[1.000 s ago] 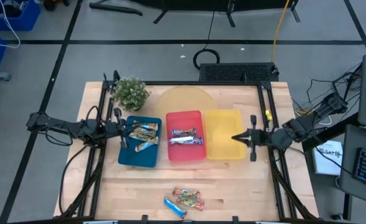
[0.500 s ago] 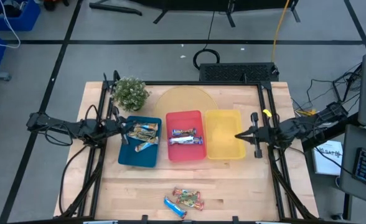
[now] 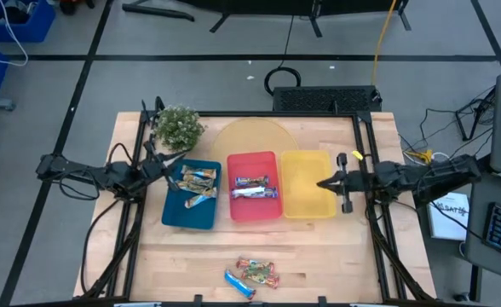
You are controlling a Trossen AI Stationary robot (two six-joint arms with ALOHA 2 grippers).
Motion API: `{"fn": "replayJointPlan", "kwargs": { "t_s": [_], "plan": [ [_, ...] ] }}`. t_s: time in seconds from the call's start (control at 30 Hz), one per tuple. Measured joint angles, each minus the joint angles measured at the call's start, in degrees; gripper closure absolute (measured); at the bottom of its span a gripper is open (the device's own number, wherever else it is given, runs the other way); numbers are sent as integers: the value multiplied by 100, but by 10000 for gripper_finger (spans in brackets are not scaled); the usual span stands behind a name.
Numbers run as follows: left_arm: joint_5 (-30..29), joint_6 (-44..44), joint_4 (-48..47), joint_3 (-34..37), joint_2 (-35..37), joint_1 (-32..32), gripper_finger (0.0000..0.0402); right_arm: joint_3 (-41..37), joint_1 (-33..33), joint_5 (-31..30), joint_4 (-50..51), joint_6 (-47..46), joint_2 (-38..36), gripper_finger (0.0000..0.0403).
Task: Pick and place Granola Bars by type
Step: Put the red granola bar into the yellow bin
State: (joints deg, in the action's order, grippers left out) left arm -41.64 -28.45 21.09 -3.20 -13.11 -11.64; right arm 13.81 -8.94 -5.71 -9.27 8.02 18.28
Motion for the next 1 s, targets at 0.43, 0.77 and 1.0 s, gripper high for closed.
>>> {"fn": "replayJointPlan", "kwargs": {
  "t_s": [0.43, 0.77, 1.0],
  "plan": [
    [-45, 752, -340, 0, -2, -1, 362, -60, 41, 131, 526, 323, -1442, 403],
    [506, 1728, -183, 0, -30, 3, 362, -60, 34, 131, 537, 469, -1453, 403],
    [2149, 2585, 182, -34, -1287, -94, 362, -70, 34, 196, 407, 332, -1475, 403]
  ]
}}
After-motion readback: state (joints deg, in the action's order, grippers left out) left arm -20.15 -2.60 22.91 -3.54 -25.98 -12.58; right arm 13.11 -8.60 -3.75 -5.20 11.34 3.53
